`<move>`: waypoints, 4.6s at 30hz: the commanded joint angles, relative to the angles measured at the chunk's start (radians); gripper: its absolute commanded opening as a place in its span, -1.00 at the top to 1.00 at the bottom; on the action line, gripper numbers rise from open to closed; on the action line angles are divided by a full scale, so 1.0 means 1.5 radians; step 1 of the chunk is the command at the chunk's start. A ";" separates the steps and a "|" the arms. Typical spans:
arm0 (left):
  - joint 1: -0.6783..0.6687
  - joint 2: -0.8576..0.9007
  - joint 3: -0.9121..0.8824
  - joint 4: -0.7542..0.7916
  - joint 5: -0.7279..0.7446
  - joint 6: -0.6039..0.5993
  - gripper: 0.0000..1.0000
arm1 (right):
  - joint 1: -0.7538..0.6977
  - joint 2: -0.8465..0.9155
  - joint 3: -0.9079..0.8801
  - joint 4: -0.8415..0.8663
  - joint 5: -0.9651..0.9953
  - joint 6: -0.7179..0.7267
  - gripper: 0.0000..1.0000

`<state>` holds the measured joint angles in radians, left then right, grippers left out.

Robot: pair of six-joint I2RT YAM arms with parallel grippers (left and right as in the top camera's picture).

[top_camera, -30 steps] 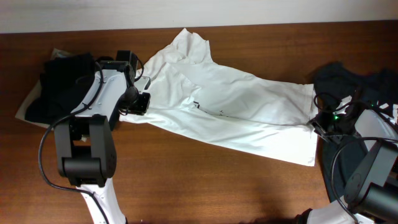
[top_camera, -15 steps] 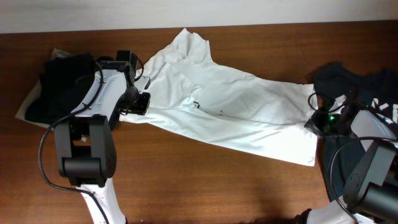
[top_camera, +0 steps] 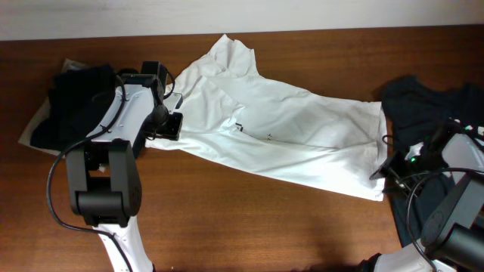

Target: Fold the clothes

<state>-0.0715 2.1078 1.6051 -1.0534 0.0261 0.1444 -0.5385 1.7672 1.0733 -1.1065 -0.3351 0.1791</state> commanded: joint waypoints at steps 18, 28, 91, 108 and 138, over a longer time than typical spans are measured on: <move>0.050 0.004 0.021 -0.063 0.025 0.002 0.82 | 0.018 -0.011 -0.047 0.057 0.137 0.080 0.30; 0.050 -0.168 0.079 -0.165 0.030 0.002 0.71 | 0.019 -0.200 0.017 0.001 -0.027 -0.054 0.15; 0.050 -0.461 0.077 -0.159 0.113 -0.025 -0.90 | 0.019 -0.435 0.017 0.000 -0.186 -0.157 -0.04; -0.013 -0.142 0.078 -0.044 0.071 0.046 -0.79 | 0.019 -0.396 0.017 0.068 -0.136 -0.091 -0.66; 0.063 0.107 0.078 -0.238 -0.028 -0.066 0.99 | 0.019 -0.079 0.011 -0.051 0.092 0.006 -0.50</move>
<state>0.0120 2.2505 1.7149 -1.3788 -0.0017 0.0696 -0.5125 1.6466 1.0863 -1.1812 -0.2428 0.1993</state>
